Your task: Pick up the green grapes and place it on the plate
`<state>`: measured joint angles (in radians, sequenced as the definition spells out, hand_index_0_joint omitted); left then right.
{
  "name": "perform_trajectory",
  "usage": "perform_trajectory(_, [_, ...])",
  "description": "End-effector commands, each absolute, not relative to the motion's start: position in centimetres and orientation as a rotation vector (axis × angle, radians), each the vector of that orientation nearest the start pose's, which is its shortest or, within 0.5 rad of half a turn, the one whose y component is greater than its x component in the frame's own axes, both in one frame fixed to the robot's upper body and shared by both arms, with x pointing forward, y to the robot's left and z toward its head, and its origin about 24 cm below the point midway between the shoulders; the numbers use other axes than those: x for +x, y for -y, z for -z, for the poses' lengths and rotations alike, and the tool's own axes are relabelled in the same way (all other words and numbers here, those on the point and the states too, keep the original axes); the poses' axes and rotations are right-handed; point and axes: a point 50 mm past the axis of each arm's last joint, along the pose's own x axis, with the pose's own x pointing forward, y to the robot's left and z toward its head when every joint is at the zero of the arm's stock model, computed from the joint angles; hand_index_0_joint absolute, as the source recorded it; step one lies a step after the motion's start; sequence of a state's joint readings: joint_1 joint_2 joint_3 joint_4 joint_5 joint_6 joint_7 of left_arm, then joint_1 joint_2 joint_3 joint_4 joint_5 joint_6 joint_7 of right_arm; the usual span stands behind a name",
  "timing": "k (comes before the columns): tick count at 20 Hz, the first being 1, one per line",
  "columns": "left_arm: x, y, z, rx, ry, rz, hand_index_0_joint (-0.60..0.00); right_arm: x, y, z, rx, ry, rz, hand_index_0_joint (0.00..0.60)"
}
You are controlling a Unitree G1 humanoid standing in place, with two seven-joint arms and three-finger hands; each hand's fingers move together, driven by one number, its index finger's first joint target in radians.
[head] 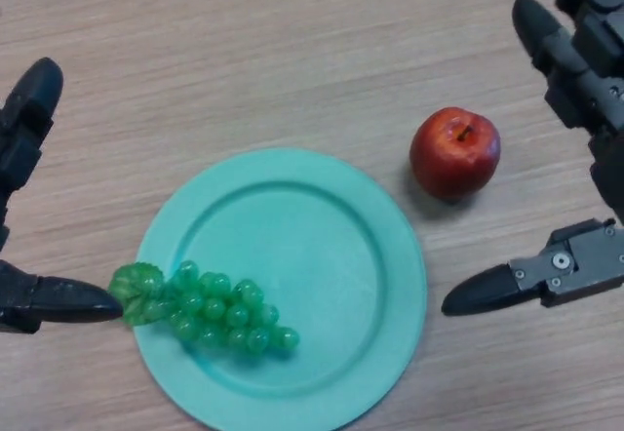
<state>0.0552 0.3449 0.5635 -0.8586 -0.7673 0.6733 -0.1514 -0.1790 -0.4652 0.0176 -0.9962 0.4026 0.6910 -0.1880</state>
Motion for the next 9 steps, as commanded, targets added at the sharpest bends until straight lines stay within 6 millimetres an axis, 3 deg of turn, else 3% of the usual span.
perform_trajectory(1, [17.2,-23.5,-22.6,0.054,0.511,0.115,0.0,18.9,14.9,-25.4,-0.2,0.621,-0.171,0.0])
perform_trajectory(9, [17.1,-23.7,-23.1,0.15,0.576,0.073,0.0,19.3,13.4,-25.6,-0.189,0.629,-0.22,0.0])
